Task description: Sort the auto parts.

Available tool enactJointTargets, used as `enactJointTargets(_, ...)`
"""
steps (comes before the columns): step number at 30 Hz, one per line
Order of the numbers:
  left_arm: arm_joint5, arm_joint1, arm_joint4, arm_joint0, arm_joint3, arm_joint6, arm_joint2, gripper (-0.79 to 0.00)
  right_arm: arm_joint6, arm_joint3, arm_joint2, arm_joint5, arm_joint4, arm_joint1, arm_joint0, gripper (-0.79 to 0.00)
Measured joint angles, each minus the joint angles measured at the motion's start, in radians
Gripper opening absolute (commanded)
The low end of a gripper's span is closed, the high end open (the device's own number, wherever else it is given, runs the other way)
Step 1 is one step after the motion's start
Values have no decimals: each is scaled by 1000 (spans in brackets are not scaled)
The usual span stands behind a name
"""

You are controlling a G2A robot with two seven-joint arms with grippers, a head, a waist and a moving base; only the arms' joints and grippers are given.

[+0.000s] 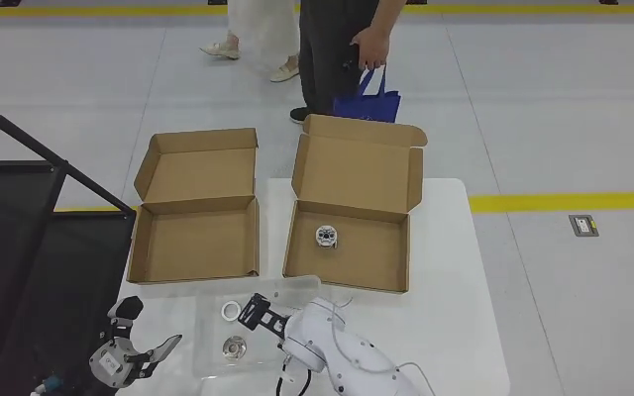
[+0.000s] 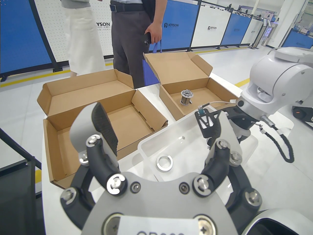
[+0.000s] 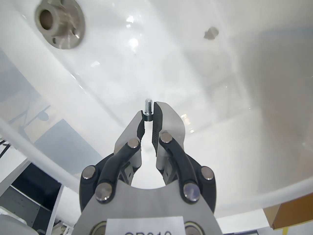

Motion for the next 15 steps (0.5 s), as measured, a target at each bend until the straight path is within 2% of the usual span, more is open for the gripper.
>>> enactJointTargets(6,0,0,0,0,0,0,0,0,-194,-285,118,-167,-115,73,-182,-785)
enactJointTargets(10,0,0,0,0,0,0,0,0,-426,-436,215,-314,-184,120,-309,-785)
enactJointTargets(13,0,0,0,0,0,0,0,0,-609,-497,277,-389,-249,146,-382,-785)
enactJointTargets(15,0,0,0,0,0,0,0,0,-660,-499,281,-393,-252,147,-385,-785)
